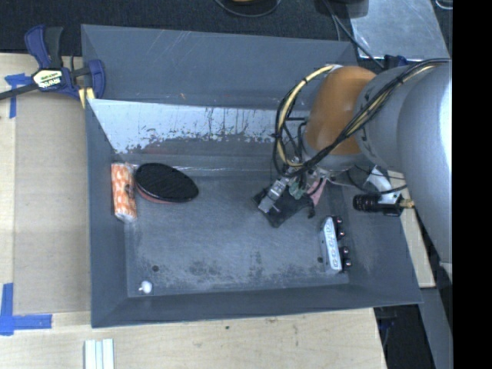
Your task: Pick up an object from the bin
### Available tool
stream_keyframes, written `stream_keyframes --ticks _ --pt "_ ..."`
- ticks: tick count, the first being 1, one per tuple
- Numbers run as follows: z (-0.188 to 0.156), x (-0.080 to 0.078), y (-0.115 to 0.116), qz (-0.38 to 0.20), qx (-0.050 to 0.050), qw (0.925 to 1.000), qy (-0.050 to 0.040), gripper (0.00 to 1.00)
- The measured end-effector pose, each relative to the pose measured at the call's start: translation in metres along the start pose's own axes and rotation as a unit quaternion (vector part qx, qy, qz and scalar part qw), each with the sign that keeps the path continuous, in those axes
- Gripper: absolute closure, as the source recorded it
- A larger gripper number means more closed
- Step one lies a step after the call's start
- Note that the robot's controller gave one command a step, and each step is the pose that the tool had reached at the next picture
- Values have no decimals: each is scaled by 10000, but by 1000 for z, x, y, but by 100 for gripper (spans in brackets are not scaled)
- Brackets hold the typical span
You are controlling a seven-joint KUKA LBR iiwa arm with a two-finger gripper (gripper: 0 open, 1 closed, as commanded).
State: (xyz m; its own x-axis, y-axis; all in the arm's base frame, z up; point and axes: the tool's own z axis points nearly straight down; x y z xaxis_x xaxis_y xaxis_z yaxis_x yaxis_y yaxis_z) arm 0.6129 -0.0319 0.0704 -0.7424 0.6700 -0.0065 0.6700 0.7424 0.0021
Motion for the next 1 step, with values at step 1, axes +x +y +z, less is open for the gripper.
stream_keyframes --ticks 1 --pt "-49 -29 -24 1877 -11 9822 -22 0"
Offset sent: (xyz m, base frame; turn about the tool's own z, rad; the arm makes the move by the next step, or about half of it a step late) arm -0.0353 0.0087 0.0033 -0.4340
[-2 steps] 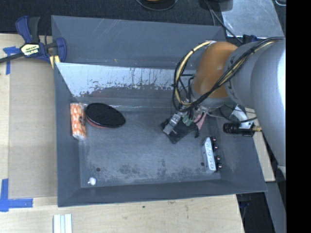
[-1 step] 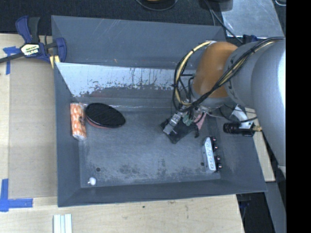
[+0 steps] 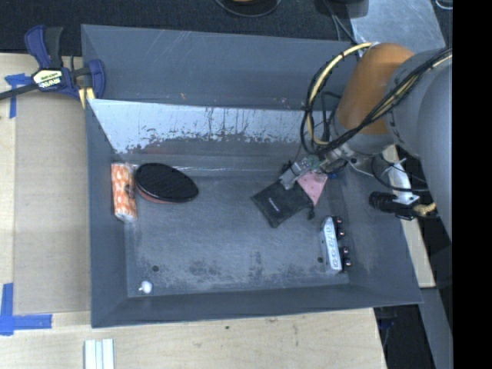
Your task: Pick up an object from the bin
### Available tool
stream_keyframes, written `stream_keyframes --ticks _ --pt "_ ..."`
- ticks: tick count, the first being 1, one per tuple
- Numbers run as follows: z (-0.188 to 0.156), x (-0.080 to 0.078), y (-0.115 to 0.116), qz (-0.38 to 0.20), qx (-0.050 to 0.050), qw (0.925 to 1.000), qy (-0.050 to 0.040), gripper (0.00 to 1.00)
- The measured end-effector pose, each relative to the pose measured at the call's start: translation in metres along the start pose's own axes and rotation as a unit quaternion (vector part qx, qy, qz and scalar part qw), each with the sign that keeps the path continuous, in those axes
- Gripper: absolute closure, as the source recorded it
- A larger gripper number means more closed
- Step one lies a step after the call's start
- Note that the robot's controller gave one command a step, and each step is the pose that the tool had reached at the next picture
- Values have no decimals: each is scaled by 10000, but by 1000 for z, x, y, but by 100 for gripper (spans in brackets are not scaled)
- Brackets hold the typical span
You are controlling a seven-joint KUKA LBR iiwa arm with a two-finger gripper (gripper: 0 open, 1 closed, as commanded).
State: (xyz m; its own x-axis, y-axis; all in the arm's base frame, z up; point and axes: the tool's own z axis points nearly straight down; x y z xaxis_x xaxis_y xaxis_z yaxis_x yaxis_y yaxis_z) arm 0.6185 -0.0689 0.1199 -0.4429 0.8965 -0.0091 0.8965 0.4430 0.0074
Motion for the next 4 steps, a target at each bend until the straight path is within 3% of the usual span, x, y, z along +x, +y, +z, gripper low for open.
stream_keyframes --ticks 1,2,3,4 --pt "23 30 -8 -2088 7 9779 12 0" --pt "29 24 -3 -2218 -10 9751 -5 0" --pt "40 14 -9 -1567 5 9876 3 0" --pt "39 20 -24 -1769 -13 9842 -9 0"
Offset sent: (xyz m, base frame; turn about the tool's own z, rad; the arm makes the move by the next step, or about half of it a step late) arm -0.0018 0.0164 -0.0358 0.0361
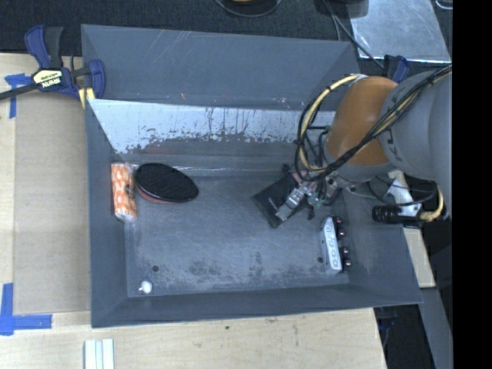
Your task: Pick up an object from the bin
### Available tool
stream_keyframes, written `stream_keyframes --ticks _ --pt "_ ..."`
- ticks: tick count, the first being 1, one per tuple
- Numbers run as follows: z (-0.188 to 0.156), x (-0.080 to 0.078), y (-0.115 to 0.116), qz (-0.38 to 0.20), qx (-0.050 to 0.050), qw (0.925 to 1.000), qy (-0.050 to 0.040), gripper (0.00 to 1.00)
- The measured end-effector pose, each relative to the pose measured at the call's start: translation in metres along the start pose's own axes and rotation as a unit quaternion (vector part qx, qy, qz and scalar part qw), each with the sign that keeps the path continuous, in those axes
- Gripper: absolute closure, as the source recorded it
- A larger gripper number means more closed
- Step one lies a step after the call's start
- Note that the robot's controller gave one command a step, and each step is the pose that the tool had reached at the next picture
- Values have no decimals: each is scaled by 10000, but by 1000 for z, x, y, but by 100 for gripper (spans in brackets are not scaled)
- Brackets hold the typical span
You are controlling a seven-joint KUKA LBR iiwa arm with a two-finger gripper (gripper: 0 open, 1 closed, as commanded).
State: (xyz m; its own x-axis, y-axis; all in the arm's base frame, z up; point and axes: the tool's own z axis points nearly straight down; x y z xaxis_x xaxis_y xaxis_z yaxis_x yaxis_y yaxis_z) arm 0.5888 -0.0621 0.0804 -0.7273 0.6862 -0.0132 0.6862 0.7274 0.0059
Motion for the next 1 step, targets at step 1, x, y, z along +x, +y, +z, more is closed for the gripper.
stream_keyframes --ticks 1 --pt "-4 9 19 1125 2 9937 0 0"
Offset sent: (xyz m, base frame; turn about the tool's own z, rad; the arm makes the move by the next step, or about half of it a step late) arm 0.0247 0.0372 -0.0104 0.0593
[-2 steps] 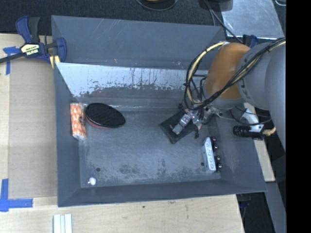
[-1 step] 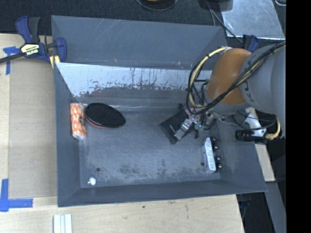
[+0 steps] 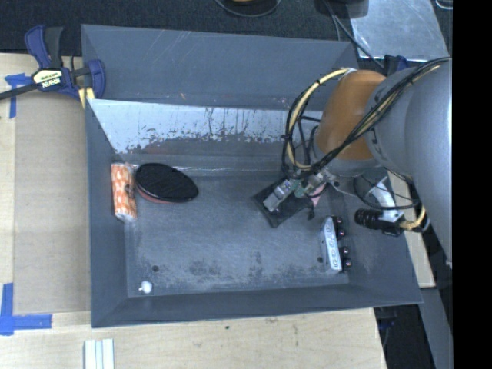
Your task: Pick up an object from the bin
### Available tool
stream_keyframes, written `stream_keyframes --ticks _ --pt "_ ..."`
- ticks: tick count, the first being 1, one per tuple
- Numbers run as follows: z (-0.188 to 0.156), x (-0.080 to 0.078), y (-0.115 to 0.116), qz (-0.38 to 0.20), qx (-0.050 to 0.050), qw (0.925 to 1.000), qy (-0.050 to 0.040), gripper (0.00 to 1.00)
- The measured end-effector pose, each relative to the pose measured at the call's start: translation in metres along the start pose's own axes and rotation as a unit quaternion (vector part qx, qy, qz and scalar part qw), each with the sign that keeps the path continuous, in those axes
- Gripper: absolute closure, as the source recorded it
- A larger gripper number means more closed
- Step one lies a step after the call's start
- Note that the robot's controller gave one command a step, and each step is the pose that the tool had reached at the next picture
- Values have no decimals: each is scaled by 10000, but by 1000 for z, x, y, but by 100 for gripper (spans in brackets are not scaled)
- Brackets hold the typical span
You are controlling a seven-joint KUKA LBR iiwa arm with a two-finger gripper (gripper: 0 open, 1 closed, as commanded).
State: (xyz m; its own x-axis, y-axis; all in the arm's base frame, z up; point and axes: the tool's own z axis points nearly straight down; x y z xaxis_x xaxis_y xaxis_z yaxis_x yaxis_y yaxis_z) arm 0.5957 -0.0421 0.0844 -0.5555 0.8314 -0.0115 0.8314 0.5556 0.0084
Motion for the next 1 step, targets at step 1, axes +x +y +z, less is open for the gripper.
stream_keyframes --ticks 1 --pt "13 2 25 -833 -18 9965 -27 100"
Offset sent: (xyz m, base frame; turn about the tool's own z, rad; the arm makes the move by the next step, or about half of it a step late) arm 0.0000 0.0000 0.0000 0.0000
